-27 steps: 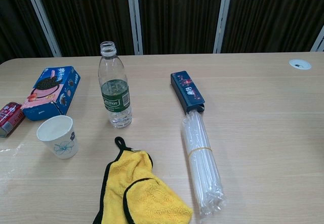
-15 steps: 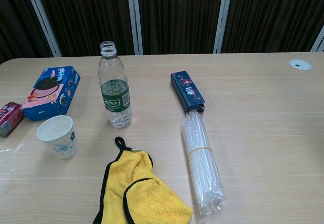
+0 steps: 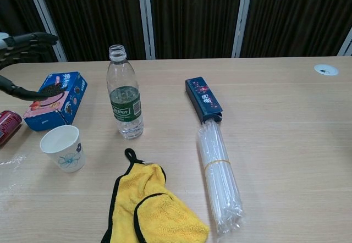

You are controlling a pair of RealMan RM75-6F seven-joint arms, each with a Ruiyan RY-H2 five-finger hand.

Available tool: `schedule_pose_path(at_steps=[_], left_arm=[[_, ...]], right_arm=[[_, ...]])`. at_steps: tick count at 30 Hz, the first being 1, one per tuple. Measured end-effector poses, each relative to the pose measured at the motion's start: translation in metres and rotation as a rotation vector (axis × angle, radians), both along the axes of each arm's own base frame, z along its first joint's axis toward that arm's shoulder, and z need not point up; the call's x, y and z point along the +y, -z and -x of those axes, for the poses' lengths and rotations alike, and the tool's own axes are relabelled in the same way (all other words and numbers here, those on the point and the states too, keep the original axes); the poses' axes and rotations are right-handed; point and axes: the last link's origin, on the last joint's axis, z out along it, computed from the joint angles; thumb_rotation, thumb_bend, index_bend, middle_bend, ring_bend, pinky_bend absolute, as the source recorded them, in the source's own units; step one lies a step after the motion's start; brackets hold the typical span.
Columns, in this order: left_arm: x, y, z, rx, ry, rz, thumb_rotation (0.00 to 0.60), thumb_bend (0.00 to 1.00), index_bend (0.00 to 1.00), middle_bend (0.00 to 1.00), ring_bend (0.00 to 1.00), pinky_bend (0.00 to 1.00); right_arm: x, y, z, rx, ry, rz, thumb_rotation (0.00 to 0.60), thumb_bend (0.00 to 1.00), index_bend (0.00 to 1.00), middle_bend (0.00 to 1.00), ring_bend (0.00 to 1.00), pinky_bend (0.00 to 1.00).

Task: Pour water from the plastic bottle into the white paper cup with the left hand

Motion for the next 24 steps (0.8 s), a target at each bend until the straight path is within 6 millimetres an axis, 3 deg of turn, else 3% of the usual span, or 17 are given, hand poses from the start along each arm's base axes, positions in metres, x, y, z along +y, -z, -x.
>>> schedule_pose_path(at_steps=[7,17,24], left_arm=[[0.031,0.042,-0.012,-0.087,-0.05,0.101,0.6,0.0,0.0,0.0,0.0,0.0],[0.055,0.091,-0.027,-0.23,-0.106,0.207,0.6,0.0,0.0,0.0,0.0,0.0],[0.061,0.116,-0.039,-0.314,-0.128,0.262,0.6,0.0,0.0,0.0,0.0,0.0]], right_arm=[[-0.005,-0.003,0.008,0.013,0.038,0.016,0.6,0.0,0.0,0.0,0.0,0.0],[-0.011,-0.005,0.018,0.023,0.078,0.031,0.6,0.0,0.0,0.0,0.0,0.0],[-0.014,-0.008,0.023,0.018,0.102,0.041,0.6,0.0,0.0,0.0,0.0,0.0]])
